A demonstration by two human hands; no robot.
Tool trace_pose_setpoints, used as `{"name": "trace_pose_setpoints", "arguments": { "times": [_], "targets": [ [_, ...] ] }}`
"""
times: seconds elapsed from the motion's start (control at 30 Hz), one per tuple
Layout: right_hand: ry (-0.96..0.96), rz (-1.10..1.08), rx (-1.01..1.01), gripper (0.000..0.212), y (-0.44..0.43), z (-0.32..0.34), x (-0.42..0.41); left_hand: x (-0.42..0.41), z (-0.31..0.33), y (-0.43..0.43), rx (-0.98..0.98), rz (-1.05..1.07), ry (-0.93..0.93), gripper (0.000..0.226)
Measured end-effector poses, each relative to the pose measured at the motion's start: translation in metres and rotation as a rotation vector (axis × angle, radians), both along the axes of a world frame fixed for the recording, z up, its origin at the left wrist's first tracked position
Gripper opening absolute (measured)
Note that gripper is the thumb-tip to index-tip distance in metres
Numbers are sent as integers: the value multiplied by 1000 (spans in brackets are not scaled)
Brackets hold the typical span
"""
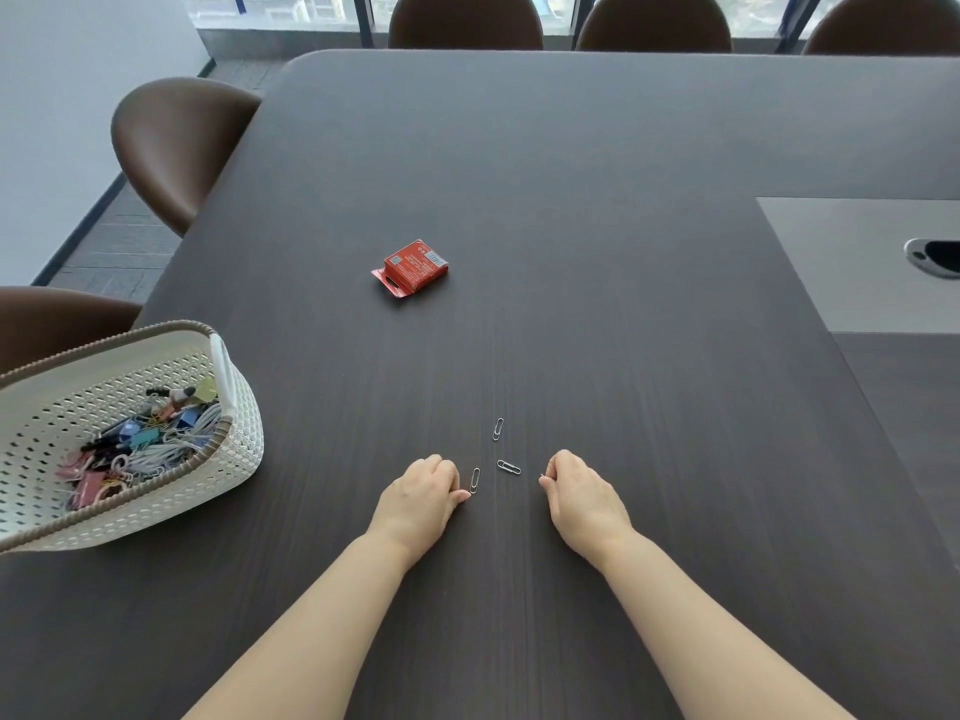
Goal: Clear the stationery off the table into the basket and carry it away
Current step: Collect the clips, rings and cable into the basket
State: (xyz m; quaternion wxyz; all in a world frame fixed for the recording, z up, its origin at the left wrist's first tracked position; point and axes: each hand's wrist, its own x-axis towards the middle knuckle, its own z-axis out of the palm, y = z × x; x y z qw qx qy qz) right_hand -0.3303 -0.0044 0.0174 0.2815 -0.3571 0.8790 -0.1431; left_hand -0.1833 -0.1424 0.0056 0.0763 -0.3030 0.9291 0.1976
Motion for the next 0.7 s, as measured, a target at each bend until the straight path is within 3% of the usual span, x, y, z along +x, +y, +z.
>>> {"name": "trace_pose_setpoints", "arguments": {
  "times": [0.1, 0.17, 0.27, 0.4, 0.5, 0.6, 0.7],
  "targets": [
    [-291, -162, -220, 4, -3, -2, 2, 2, 3, 3, 162, 157, 150, 20],
    [-363, -209, -300, 16, -8, -1, 2, 1, 4, 5, 345, 277, 279, 17],
    [-319, -203, -281, 29, -14, -1, 2, -3, 8, 5, 520, 415, 429, 9],
    [-60, -36, -108, 11, -23, 0, 4, -2, 5, 0, 611, 532, 440, 26],
    [51, 53, -55, 22, -30, -3, 6, 0, 4, -3, 518, 549, 366, 24],
    [42, 47, -29, 17, -37, -5, 8, -1, 6, 0, 188, 361, 171, 40],
    [71, 102, 30, 18, -42, -5, 10, -10, 10, 6, -14, 233, 34, 30]
  ]
}}
